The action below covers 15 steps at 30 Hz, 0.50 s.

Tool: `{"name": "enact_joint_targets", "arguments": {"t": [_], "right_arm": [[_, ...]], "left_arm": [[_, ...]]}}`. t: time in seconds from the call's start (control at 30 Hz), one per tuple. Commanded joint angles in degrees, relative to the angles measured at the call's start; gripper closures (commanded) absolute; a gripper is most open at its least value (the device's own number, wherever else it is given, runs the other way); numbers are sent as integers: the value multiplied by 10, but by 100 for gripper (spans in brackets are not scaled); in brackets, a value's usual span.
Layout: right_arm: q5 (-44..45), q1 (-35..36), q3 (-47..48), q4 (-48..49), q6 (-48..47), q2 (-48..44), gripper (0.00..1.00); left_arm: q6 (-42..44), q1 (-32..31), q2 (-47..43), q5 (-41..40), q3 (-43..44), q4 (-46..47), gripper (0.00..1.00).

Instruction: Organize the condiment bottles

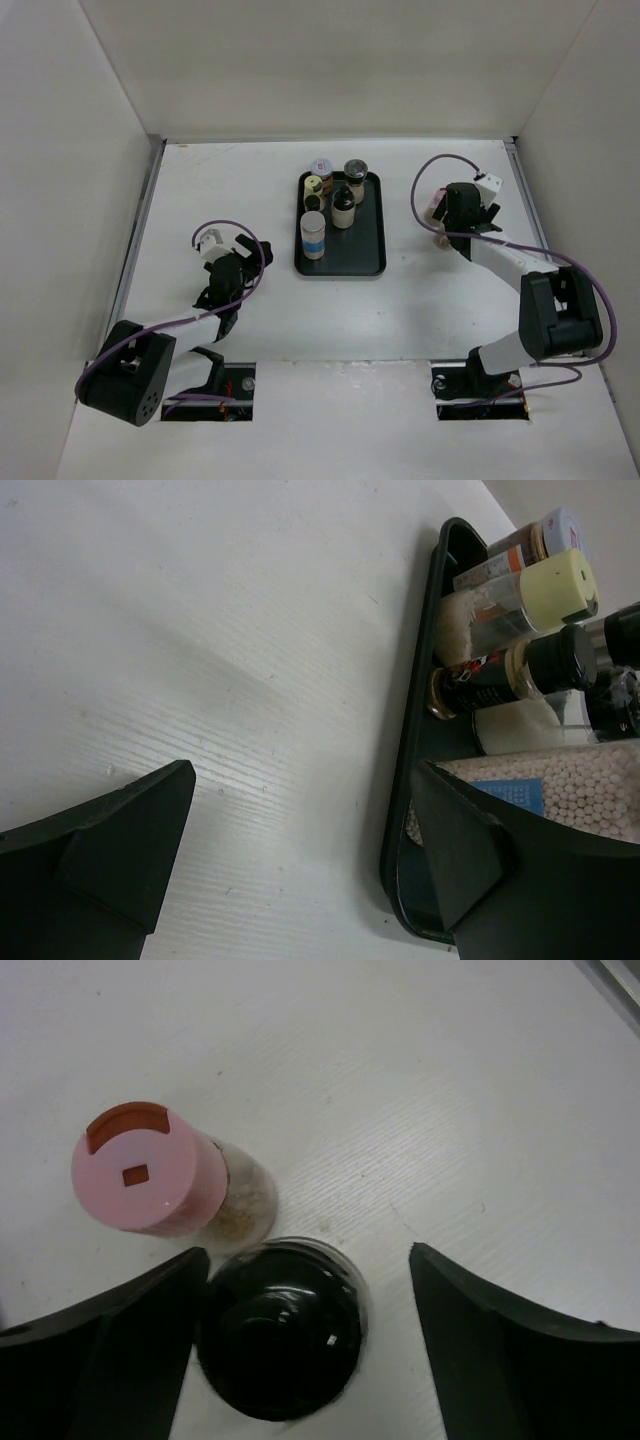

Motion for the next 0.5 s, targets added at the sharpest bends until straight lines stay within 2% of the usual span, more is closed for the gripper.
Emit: {"name": "enact_joint_targets", "arguments": {"t": [0.0,0.03,0.07,0.1,0.17,0.33,0.47], "right_arm": [[-18,-11,32,28,13,18,19],[-23,-9,33,28,15,20,25],[-35,-6,31,28,17,8,37],[-35,-6,31,27,17,6,38],[-37,3,32,21,17,-11,46],[-15,67,28,28,10,-89,50],[-36,157,58,34,-6,-81,49]], "left_arm": [[-6,-1,-1,7,17,35,10],[-6,-1,-4,7,16,35,10],[-6,-2,-2,4,16,35,10],[-6,-2,-2,4,16,35,10],[-6,-2,3,9,18,35,10],[-6,-2,2,5,18,35,10],[-7,-2,3,8,18,38,10]]}}
